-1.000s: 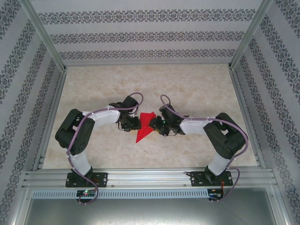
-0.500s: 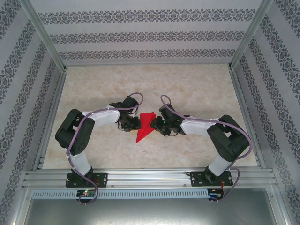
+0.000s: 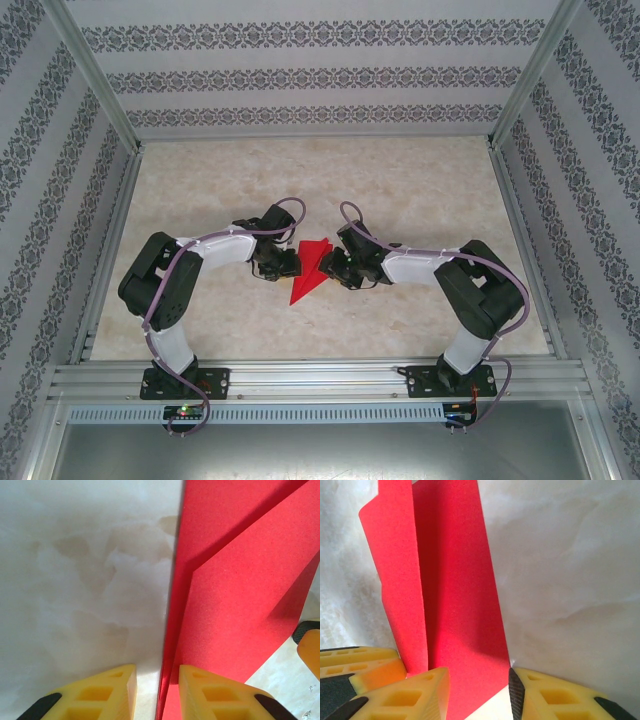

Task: Fold a paper plane with a square sheet of paper (pick it up from the middle)

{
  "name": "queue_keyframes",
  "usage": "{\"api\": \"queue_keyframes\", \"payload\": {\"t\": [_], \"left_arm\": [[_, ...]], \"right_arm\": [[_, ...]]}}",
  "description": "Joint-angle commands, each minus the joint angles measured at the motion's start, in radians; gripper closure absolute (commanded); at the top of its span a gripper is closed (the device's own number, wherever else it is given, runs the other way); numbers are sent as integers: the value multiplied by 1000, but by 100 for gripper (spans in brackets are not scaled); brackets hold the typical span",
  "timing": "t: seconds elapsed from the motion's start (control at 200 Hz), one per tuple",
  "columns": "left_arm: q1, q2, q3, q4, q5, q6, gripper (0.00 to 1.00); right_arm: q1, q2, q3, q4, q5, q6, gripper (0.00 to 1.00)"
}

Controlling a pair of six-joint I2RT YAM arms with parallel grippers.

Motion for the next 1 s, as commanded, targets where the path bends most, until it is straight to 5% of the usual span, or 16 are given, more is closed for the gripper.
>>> {"api": "queue_keyframes", "payload": {"t": [0.0,0.43,0.709,0.994], "left_arm": [[-40,78,-2,35,143,14,70],[-40,80,-15,61,177,0,71],[-40,62,-14,48,151,-1,72],[-40,66,-17,55,158,-1,73]], "right_arm": [[8,38,7,114,-46,19,62],[-25,15,0,142,-59,11,61],[-41,-28,40,-84,24,-53,61],[-9,45,62,-13,-35,-19,62]]}}
